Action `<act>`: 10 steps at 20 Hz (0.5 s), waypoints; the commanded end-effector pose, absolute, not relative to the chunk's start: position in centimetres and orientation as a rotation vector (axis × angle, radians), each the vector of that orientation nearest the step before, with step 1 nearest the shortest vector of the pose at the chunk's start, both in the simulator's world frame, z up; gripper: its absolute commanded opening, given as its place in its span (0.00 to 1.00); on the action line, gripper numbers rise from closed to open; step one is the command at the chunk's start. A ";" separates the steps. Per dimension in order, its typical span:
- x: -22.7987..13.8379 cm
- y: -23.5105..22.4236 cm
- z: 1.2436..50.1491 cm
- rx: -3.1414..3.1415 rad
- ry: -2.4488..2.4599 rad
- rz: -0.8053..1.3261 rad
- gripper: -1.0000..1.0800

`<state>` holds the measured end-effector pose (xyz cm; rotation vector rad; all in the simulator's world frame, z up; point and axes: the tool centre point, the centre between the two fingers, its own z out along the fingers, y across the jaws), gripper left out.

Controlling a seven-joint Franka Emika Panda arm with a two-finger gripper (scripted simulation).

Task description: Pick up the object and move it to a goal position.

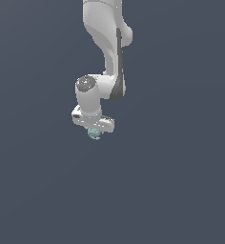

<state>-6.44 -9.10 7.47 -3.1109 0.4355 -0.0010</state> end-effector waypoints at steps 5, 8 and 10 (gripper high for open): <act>-3.1 -13.6 10.3 -3.111 0.436 -0.001 0.00; -1.7 -15.6 11.5 -3.111 0.436 -0.001 0.00; -0.7 -16.8 12.2 -3.111 0.435 -0.001 0.00</act>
